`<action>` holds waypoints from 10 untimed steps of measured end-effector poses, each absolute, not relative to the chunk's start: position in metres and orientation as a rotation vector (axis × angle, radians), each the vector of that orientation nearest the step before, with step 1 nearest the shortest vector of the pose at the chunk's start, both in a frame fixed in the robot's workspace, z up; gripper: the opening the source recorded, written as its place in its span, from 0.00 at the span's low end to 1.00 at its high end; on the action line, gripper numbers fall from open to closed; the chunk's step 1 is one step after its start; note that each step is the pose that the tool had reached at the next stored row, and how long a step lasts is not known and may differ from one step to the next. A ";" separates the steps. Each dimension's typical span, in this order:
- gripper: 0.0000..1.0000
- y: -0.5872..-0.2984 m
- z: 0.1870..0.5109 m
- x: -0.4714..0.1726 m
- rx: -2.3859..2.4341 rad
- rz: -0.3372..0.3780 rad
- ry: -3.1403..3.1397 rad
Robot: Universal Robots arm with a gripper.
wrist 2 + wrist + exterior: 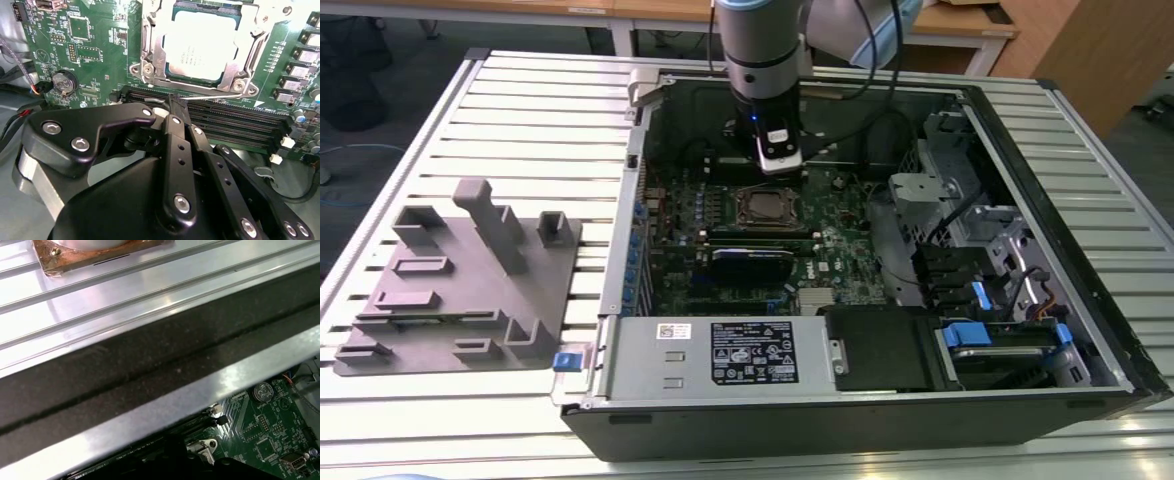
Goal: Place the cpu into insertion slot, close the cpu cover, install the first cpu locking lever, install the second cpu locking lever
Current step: 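Install the first cpu locking lever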
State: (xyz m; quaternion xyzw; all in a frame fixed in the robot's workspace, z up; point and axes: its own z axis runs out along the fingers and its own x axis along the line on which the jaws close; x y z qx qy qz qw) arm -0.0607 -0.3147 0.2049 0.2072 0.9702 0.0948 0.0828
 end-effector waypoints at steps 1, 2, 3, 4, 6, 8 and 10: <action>0.11 -0.315 0.205 -0.061 0.619 0.283 2.897; 0.11 -0.314 0.205 -0.062 0.619 0.283 2.897; 0.11 -0.314 0.205 -0.062 0.619 0.283 2.896; 0.11 -0.314 0.205 -0.063 0.618 0.283 2.896; 0.11 -0.314 0.205 -0.063 0.618 0.284 2.894; 0.11 -0.314 0.204 -0.064 0.616 0.285 2.888; 0.11 -0.314 0.204 -0.064 0.613 0.287 2.882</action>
